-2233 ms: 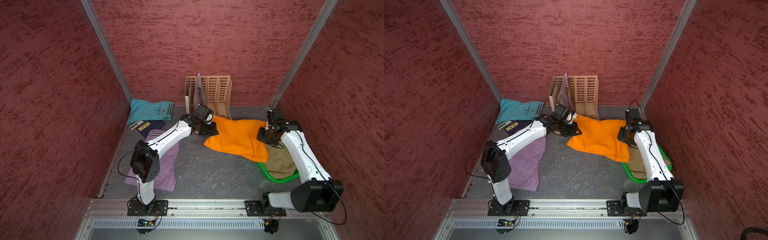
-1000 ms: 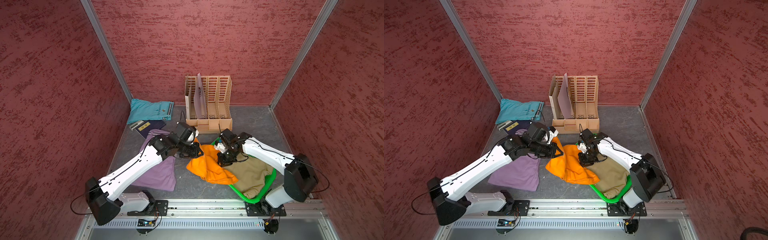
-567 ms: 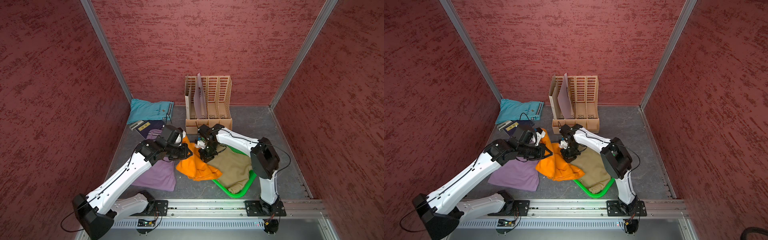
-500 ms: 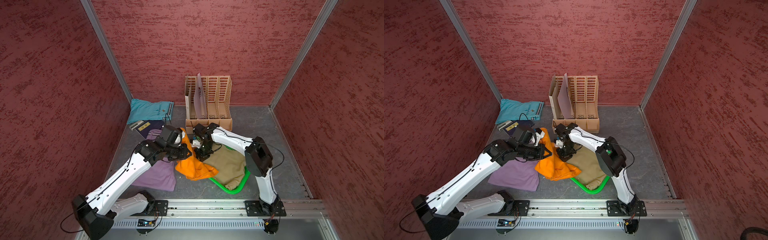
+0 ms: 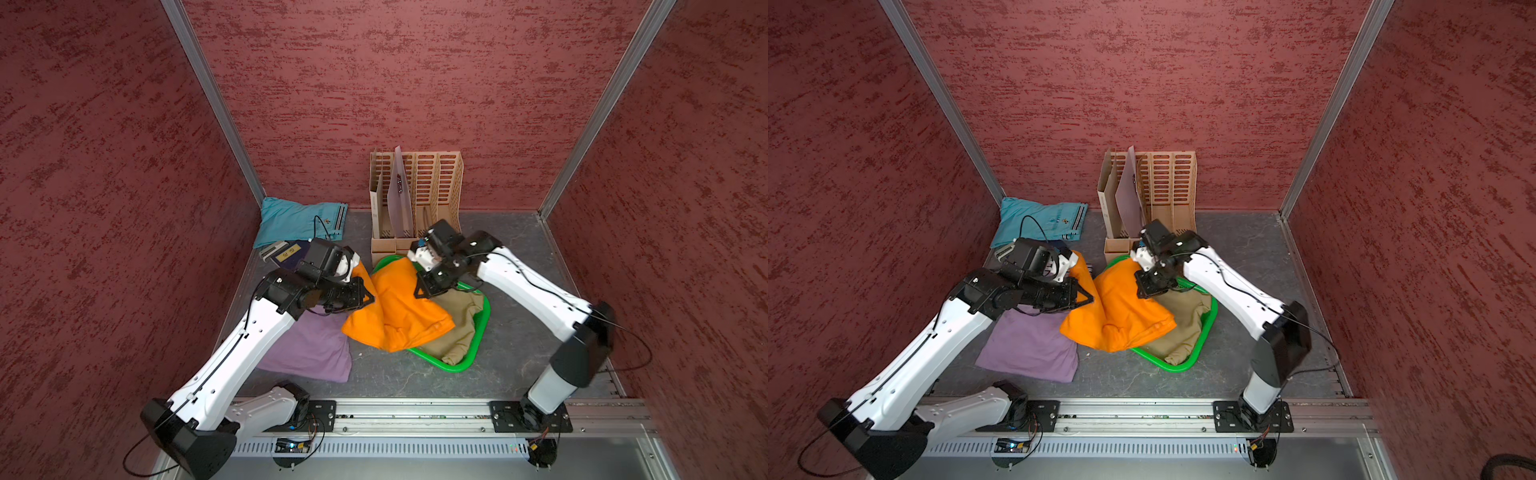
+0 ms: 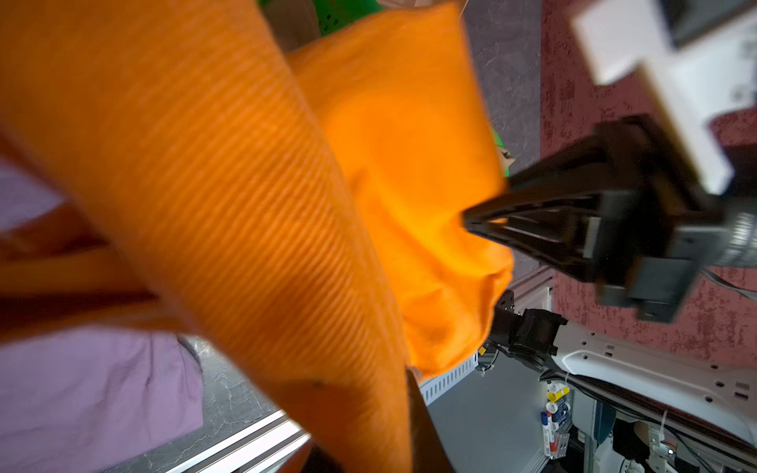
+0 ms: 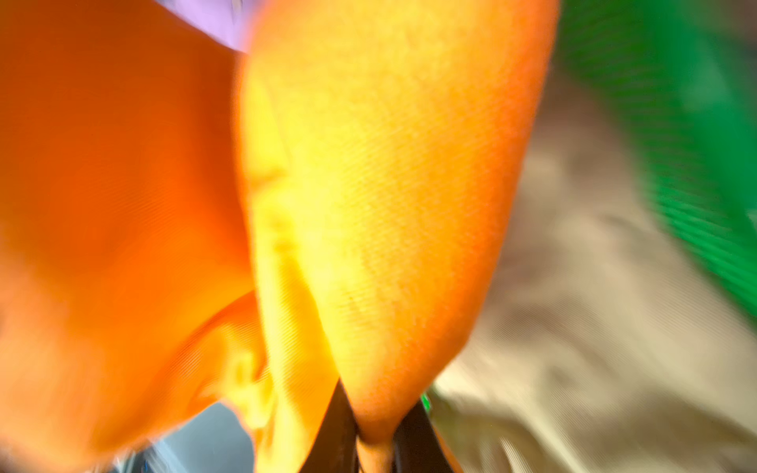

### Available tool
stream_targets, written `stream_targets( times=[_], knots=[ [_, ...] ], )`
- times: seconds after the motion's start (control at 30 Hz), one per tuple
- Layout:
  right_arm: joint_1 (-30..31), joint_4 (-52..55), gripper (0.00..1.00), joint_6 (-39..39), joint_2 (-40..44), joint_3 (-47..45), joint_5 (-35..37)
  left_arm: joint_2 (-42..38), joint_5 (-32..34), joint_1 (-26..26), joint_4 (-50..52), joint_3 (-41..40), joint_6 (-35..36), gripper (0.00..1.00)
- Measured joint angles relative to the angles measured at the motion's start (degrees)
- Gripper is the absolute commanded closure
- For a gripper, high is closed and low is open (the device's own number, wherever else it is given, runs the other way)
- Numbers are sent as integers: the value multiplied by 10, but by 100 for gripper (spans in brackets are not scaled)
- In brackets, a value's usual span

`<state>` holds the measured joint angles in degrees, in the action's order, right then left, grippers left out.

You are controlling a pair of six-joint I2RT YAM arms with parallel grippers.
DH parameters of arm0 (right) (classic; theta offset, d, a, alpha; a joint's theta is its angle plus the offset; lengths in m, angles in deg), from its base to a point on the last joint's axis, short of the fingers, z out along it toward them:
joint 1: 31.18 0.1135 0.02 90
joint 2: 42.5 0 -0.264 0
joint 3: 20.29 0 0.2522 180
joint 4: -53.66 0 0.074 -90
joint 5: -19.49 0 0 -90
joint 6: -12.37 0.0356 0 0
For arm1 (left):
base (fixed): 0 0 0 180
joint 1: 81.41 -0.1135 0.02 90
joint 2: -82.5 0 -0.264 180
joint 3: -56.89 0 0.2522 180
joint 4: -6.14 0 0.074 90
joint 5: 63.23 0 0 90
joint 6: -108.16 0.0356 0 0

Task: Put the folded long pants in the basket
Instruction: Move the basket to the center of the board, then place the long pant in the basket.

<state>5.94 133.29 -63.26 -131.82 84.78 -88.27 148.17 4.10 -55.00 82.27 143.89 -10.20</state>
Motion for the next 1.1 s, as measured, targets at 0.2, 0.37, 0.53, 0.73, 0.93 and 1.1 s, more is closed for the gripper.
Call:
stream_targets(
  times=[0.2, 0.37, 0.53, 0.73, 0.93, 1.1],
  knots=[
    [-8, -24, 100, 100, 163, -140, 75, 96, -29, -27, 4, 80, 67, 100],
    [-7, -63, 100, 175, 216, -268, 116, 193, -45, -42, -3, 81, 109, 100],
    [-6, -95, 100, 209, 234, -323, 131, 274, -43, -52, -38, 49, 124, 100],
    [-6, -111, 100, 223, 272, -355, 132, 311, -39, -54, -44, 47, 139, 100],
    [-5, -101, 100, 260, 310, -355, 144, 317, -36, -54, -43, 61, 153, 100],
    [-5, -102, 100, 292, 319, -366, 144, 323, -29, -54, -43, 80, 162, 100]
  ],
)
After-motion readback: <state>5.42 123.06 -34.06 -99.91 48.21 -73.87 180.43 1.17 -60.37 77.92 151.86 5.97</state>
